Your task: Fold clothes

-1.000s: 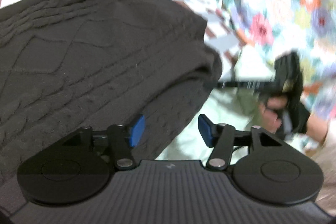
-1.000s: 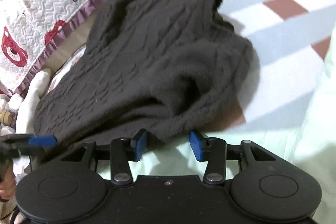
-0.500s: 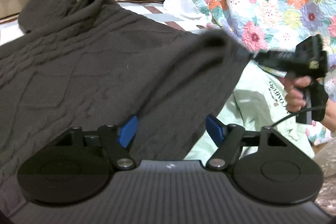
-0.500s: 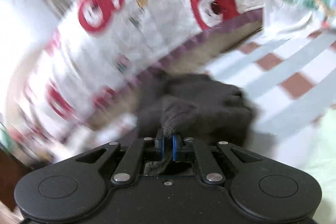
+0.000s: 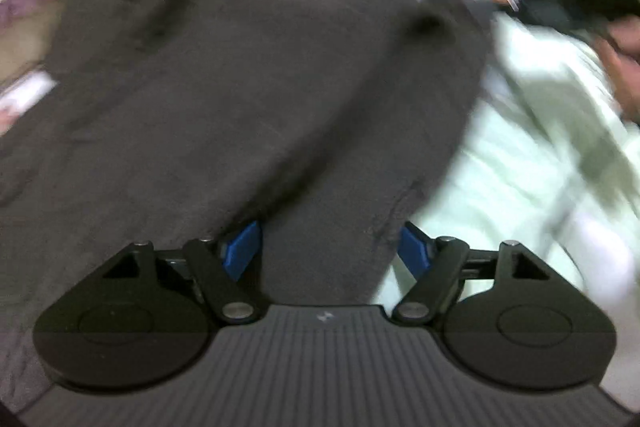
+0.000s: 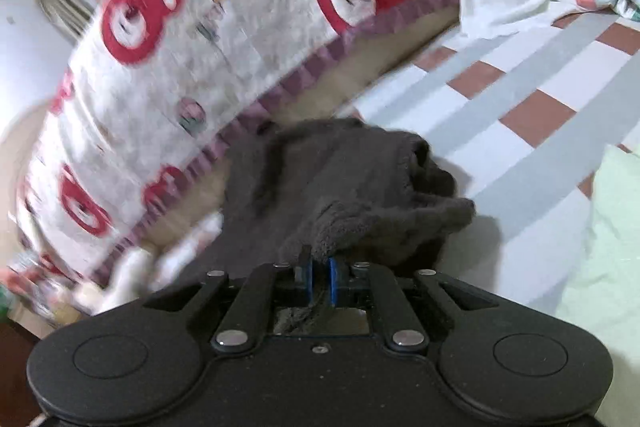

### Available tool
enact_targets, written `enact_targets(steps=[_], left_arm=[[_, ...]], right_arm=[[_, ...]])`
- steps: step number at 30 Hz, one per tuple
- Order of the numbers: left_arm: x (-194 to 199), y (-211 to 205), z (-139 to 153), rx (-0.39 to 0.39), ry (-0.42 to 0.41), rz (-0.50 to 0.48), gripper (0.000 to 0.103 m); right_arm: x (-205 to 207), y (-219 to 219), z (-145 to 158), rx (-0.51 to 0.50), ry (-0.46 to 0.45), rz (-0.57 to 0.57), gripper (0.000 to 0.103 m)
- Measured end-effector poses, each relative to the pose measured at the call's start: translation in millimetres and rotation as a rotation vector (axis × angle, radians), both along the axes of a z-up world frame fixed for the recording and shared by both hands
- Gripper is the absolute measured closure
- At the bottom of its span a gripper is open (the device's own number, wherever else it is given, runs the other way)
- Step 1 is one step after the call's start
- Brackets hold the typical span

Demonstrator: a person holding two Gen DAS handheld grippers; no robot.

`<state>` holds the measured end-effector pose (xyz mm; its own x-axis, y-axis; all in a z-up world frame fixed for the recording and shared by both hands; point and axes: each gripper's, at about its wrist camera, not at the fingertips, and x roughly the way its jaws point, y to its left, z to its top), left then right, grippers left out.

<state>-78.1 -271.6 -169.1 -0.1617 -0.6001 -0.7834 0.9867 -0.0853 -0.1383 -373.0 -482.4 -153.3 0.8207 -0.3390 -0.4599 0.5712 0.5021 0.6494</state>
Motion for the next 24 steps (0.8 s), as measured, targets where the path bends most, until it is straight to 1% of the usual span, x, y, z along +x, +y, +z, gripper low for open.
enact_targets(steps=[1, 2, 3, 5, 6, 7, 8, 9, 10, 11, 13, 15, 17, 20, 22, 23, 24], left_arm=[[4.3, -2.8, -0.3, -0.003, 0.006, 0.028, 0.058], [8.5, -5.0, -0.4, 0.011, 0.02, 0.033, 0.095], [10.8, -4.5, 2.0, 0.008, 0.026, 0.037, 0.093], [8.7, 6.1, 17.3, -0.042, 0.029, 0.03, 0.095], [7.2, 12.0, 25.7, -0.069, 0.034, 0.024, 0.095], [5.8, 17.9, 34.2, -0.095, 0.039, 0.019, 0.095], [5.1, 22.3, 41.1, -0.116, 0.047, 0.02, 0.095], [4.6, 23.5, 45.7, -0.132, 0.053, 0.036, 0.095], [4.3, 23.7, 49.2, -0.149, 0.05, 0.057, 0.095], [6.3, 25.8, 51.0, -0.169, 0.044, 0.074, 0.095], [10.7, 25.5, 53.9, -0.199, 0.053, 0.092, 0.095], [13.3, 25.7, 57.2, -0.222, 0.081, 0.096, 0.095], [12.9, 29.4, 61.3, -0.245, 0.115, 0.072, 0.095], [11.2, 32.7, 64.2, -0.253, 0.192, 0.027, 0.095], [11.1, 36.7, 65.8, -0.261, 0.23, 0.032, 0.096], [12.5, 38.8, 67.8, -0.274, 0.26, 0.031, 0.096], [14.8, 42.2, 72.0, -0.296, 0.309, 0.02, 0.096]], right_arm=[[0.9, 0.6, -3.2, 0.009, 0.009, 0.001, 0.092], [1.8, 1.3, -6.4, 0.018, 0.019, 0.002, 0.092], [2.7, 1.9, -9.6, 0.027, 0.028, 0.003, 0.091], [1.5, 2.1, -10.9, 0.041, 0.031, 0.004, 0.086], [0.6, 1.9, -10.0, 0.053, 0.037, -0.003, 0.081], [0.7, 2.5, -8.0, 0.079, 0.047, 0.006, 0.067], [1.0, 3.4, -6.0, 0.104, 0.058, 0.018, 0.057], [3.7, 5.9, -4.2, 0.133, 0.078, 0.054, 0.039], [9.9, 7.1, -5.0, 0.165, 0.106, 0.097, 0.034], [16.8, 8.5, -7.8, 0.197, 0.132, 0.123, 0.034], [28.6, 11.1, -18.6, 0.266, 0.155, 0.145, 0.034], [38.3, 15.4, -33.1, 0.356, 0.117, 0.164, 0.034], [44.1, 15.5, -48.2, 0.444, 0.047, 0.152, 0.033], [45.8, 5.9, -64.8, 0.557, -0.013, 0.013, 0.032], [44.6, -3.3, -68.9, 0.588, 0.031, -0.084, 0.031], [42.6, -4.4, -66.8, 0.567, 0.015, -0.091, 0.034], [40.6, -5.2, -64.2, 0.546, -0.002, -0.094, 0.058]])
